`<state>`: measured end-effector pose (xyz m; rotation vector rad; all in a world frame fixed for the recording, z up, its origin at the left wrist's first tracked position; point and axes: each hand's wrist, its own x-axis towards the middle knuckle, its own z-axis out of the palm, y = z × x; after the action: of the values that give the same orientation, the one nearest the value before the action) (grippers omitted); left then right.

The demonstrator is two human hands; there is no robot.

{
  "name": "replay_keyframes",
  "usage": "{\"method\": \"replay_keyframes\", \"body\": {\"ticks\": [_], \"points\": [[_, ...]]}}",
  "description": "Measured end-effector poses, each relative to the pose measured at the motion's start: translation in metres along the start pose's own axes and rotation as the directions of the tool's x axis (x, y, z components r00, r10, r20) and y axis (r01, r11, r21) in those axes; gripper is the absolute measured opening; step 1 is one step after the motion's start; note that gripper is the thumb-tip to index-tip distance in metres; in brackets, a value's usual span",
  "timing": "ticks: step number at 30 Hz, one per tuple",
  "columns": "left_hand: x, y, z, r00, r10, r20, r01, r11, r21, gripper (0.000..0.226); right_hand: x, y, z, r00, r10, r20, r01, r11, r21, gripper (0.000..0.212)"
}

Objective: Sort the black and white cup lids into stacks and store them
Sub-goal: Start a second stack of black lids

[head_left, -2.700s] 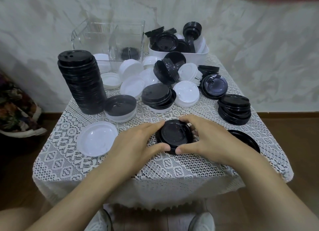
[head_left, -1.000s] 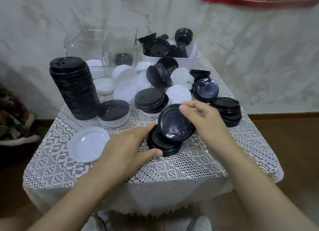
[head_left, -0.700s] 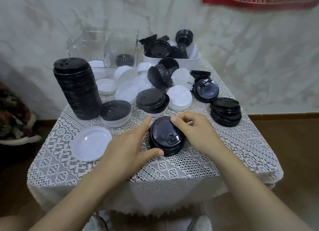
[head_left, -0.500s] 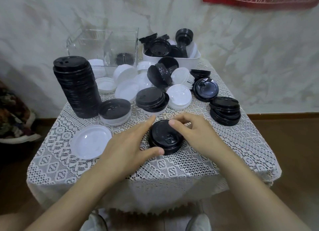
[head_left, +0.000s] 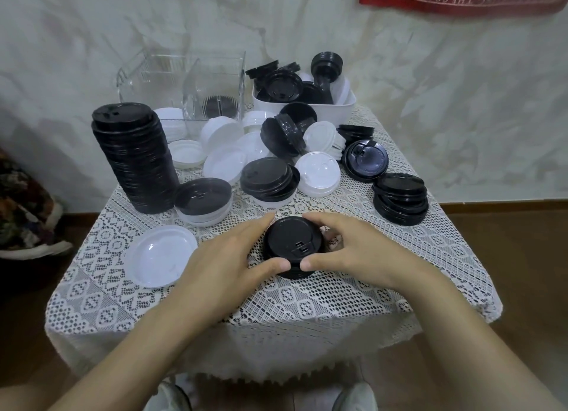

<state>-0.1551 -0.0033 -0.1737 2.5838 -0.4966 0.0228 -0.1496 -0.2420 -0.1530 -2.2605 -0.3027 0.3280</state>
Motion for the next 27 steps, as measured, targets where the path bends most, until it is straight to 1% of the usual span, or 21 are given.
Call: {"method": "replay_keyframes", "body": {"ticks": [3, 6, 10, 14, 17, 19, 21, 23, 24, 25, 26, 27], "points": [[0.000, -0.001, -0.001, 1.000, 0.005, 0.002, -0.005, 1.000, 0.012, 0.075, 0.001, 0.001, 0.002, 1.000, 0.014, -0.024, -0.015, 0.999, -0.038, 0.066], [0.002, 0.002, -0.003, 0.999, -0.012, 0.032, 0.009, 0.997, 0.081, 0.076, 0.001, -0.001, 0.003, 0.999, 0.001, -0.037, -0.005, 0.993, -0.115, 0.075], [0.002, 0.008, -0.006, 0.997, -0.025, 0.067, 0.016, 0.991, 0.135, 0.076, 0.002, -0.002, 0.007, 0.999, -0.022, -0.041, 0.015, 0.989, -0.144, 0.073], [0.000, 0.006, -0.005, 0.998, 0.002, 0.069, -0.010, 0.993, 0.116, 0.077, 0.002, -0.002, 0.006, 1.000, -0.014, -0.024, 0.009, 0.984, -0.180, 0.060], [-0.003, 0.004, -0.006, 0.998, -0.001, 0.056, -0.003, 0.998, 0.066, 0.082, -0.002, -0.004, 0.010, 0.995, -0.011, -0.094, -0.001, 0.992, -0.130, 0.059], [-0.004, 0.003, -0.007, 0.999, -0.014, 0.029, 0.014, 1.000, 0.007, 0.078, -0.001, -0.005, 0.015, 0.988, -0.029, -0.153, 0.009, 0.992, -0.129, 0.064], [-0.005, 0.001, -0.008, 0.999, -0.034, 0.013, 0.034, 0.999, -0.009, 0.072, 0.003, -0.008, 0.017, 0.989, -0.026, -0.149, 0.007, 0.992, -0.129, 0.070], [-0.004, 0.000, -0.009, 0.998, -0.053, 0.014, 0.053, 0.998, 0.026, 0.071, 0.006, -0.008, 0.013, 0.995, 0.008, -0.100, -0.018, 0.995, -0.094, 0.063], [-0.004, 0.001, -0.008, 0.998, -0.057, 0.016, 0.056, 0.998, 0.037, 0.071, 0.007, -0.009, 0.010, 0.996, 0.037, -0.078, -0.041, 0.998, -0.044, 0.060], [-0.005, 0.001, -0.008, 0.998, -0.057, 0.019, 0.057, 0.998, 0.041, 0.071, 0.010, -0.008, 0.007, 0.994, 0.055, -0.090, -0.054, 0.998, 0.013, 0.059], [-0.005, 0.002, -0.008, 0.998, -0.058, 0.022, 0.057, 0.998, 0.040, 0.071, 0.014, -0.008, 0.004, 0.989, 0.051, -0.141, -0.044, 0.998, 0.054, 0.053], [-0.005, 0.002, -0.008, 0.998, -0.058, 0.023, 0.057, 0.998, 0.035, 0.072, 0.020, -0.008, 0.002, 0.973, 0.030, -0.229, -0.016, 0.998, 0.062, 0.045]]}}
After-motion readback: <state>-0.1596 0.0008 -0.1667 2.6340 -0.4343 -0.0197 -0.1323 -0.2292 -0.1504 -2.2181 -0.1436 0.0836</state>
